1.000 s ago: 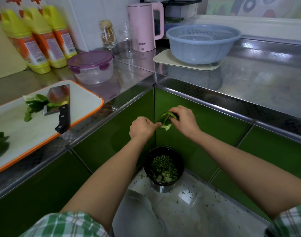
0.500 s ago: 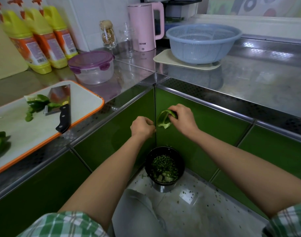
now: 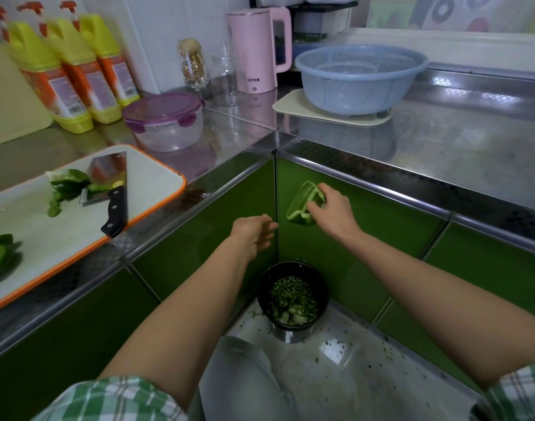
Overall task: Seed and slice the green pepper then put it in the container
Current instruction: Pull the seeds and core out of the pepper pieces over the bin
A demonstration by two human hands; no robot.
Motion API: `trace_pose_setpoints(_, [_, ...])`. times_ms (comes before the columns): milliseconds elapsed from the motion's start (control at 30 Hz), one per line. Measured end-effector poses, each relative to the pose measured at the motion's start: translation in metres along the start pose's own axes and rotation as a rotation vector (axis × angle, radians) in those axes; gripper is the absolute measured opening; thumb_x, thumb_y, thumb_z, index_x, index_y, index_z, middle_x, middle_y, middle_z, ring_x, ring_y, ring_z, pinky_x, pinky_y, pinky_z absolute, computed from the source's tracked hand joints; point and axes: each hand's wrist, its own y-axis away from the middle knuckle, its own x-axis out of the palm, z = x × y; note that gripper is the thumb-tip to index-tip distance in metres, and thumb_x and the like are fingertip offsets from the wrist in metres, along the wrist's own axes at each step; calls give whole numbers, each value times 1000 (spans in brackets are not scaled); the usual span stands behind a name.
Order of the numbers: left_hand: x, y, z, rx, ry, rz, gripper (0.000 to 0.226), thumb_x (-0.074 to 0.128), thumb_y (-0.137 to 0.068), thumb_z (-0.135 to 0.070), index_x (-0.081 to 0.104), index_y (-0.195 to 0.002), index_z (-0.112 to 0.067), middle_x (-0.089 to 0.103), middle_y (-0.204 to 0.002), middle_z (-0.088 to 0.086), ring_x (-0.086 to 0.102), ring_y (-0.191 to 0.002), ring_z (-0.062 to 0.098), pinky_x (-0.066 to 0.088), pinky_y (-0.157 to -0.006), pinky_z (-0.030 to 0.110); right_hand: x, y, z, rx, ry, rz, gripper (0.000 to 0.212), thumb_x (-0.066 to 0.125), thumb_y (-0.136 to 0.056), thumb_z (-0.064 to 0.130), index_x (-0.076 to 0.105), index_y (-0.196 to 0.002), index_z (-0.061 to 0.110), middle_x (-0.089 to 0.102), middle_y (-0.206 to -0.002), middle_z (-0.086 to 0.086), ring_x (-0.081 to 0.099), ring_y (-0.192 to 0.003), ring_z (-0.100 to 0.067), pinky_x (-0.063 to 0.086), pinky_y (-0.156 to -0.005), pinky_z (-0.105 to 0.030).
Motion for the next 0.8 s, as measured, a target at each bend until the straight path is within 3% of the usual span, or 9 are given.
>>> trace_pose_setpoints(133, [2,0,-3,-131,179,148,63,20,-104,-49,57,-124,-2,56,-135,19,48,-129,34,39,-106,48,5,2,7,-81,44,127,13,60,-84,8,60,-95,16,57,-75,4,50,-63,-8,41,-57,-22])
trace_pose_setpoints(233, [6,6,-7,-127,169,175,77,8,-101,-55,53,-130,1,51,-139,21,42,-134,35,31,-110,48,12,1,11,-101,161,279,10,56,-87,13,58,-94,19,59,-75,3,55,-65,-15,44,-57,-25])
trace_pose_setpoints(333, [3,4,-7,-124,132,187,85,4,-99,-59,60,-123,-1,54,-137,20,44,-132,34,31,-112,49,14,-3,3,-35,403,215,14,53,-90,23,57,-103,19,64,-87,-6,62,-78,-26,54,-71,-39])
trace_pose_setpoints(400, [1,0,-7,-121,125,176,85,4,-99,-60,61,-122,0,55,-136,19,45,-132,34,32,-111,48,13,-5,1,-49,364,172,16,52,-89,23,57,-102,16,63,-86,-8,60,-77,-27,52,-70,-39])
trace_pose_setpoints(467, [1,0,-7,-117,113,164,84,5,-99,-59,61,-120,0,56,-135,19,46,-130,33,33,-110,48,15,-4,6,-102,281,243,8,53,-88,21,57,-92,15,62,-80,-6,59,-73,-25,48,-67,-37])
trace_pose_setpoints(600, [-2,1,-4,-68,78,158,83,6,-100,-57,72,-106,-5,62,-127,15,50,-124,30,34,-109,47,16,-7,3,-25,378,210,5,53,-90,24,56,-91,19,62,-84,-5,60,-76,-24,51,-69,-36])
trace_pose_setpoints(733, [-6,-5,0,-39,0,162,73,12,-101,-55,72,-103,-13,67,-118,10,54,-111,27,38,-95,42,14,-8,4,-36,254,264,3,56,-88,19,56,-85,18,60,-81,-5,55,-74,-22,40,-64,-29])
trace_pose_setpoints(800, [-5,-3,0,-19,-9,130,63,21,-102,-50,72,-100,-13,69,-112,8,57,-103,24,39,-94,41,14,-7,3,-24,282,299,2,55,-88,19,56,-86,20,60,-83,-4,57,-76,-22,42,-65,-28])
